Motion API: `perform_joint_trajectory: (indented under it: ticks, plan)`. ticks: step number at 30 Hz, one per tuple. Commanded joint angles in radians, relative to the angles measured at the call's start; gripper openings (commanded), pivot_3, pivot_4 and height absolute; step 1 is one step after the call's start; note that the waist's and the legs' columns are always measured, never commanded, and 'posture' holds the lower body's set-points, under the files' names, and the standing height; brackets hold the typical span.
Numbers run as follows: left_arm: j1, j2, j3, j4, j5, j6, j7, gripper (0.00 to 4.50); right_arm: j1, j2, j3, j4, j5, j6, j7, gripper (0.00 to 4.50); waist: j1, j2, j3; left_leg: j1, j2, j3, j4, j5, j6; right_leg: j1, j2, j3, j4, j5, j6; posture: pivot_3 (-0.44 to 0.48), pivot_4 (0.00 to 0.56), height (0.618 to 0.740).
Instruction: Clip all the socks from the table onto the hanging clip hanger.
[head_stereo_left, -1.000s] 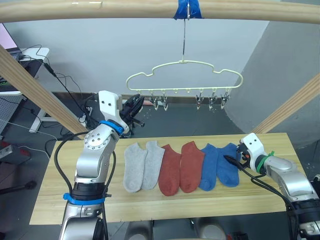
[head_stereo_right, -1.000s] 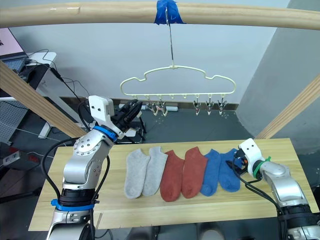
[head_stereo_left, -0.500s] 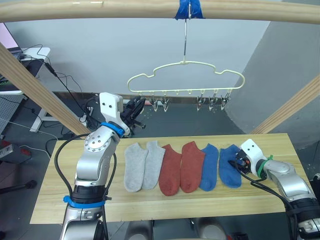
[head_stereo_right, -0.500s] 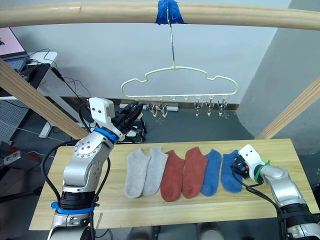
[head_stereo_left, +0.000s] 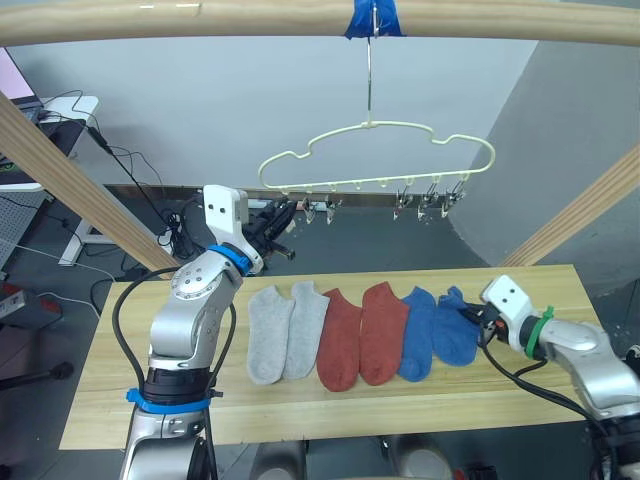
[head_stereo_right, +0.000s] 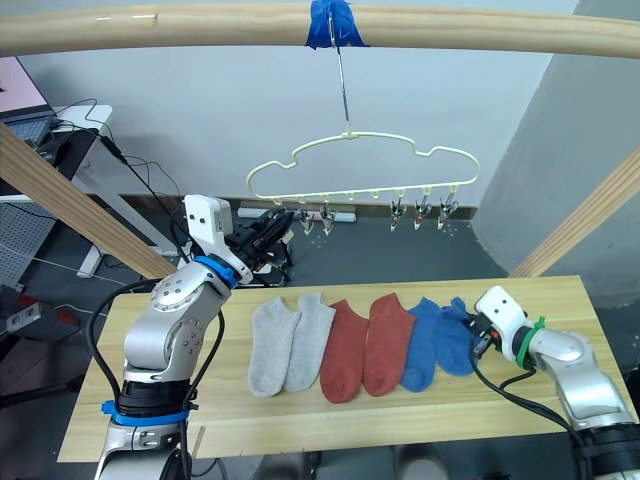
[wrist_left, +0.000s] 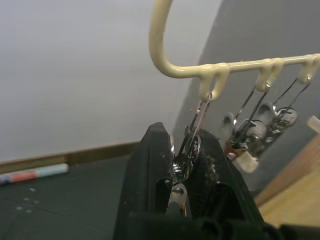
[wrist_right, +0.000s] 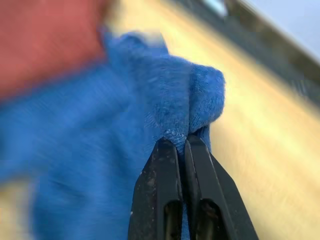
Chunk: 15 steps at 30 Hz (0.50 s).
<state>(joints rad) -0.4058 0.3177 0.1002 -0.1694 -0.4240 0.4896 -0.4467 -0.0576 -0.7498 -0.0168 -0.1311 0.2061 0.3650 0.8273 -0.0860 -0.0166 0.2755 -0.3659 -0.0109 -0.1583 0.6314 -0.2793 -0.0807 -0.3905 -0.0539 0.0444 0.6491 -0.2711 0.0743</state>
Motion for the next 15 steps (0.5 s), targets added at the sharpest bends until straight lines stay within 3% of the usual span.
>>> perform_joint_trajectory:
  ticks: [1,4,8,15]
  plan:
    - [-0.027,0.027,0.093,-0.065,-0.227,0.242,-0.019,0.30,-0.008,-0.036,-0.039,-0.260,0.183,0.157,0.081,0.04,-0.001,0.000,0.001,0.000,0.001,0.000,0.000,0.000,0.000,0.000,0.001,0.000,0.000,0.000,0.000,-0.106,0.288,0.740]
    - [-0.059,0.042,0.166,-0.064,-0.409,0.428,-0.004,0.30,-0.060,-0.030,-0.010,-0.373,0.273,0.281,0.072,0.04,-0.001,-0.001,0.001,0.000,0.001,-0.001,0.000,0.000,0.000,0.000,0.001,-0.001,0.000,0.000,0.000,-0.108,0.288,0.740]
    - [-0.111,0.042,0.263,-0.011,-0.614,0.622,0.074,0.30,-0.187,0.066,0.109,-0.435,0.299,0.380,-0.001,0.04,-0.001,-0.004,0.003,0.000,0.001,-0.001,0.001,0.000,0.000,0.000,0.001,-0.001,0.000,0.000,0.000,-0.115,0.288,0.740]
    - [-0.151,0.002,0.293,-0.008,-0.765,0.703,0.199,0.30,-0.358,0.271,0.310,-0.298,0.151,0.358,-0.139,0.04,0.005,-0.005,0.004,-0.002,0.000,-0.002,0.001,0.002,-0.004,-0.002,0.000,-0.002,0.000,0.000,0.000,-0.104,0.286,0.740]
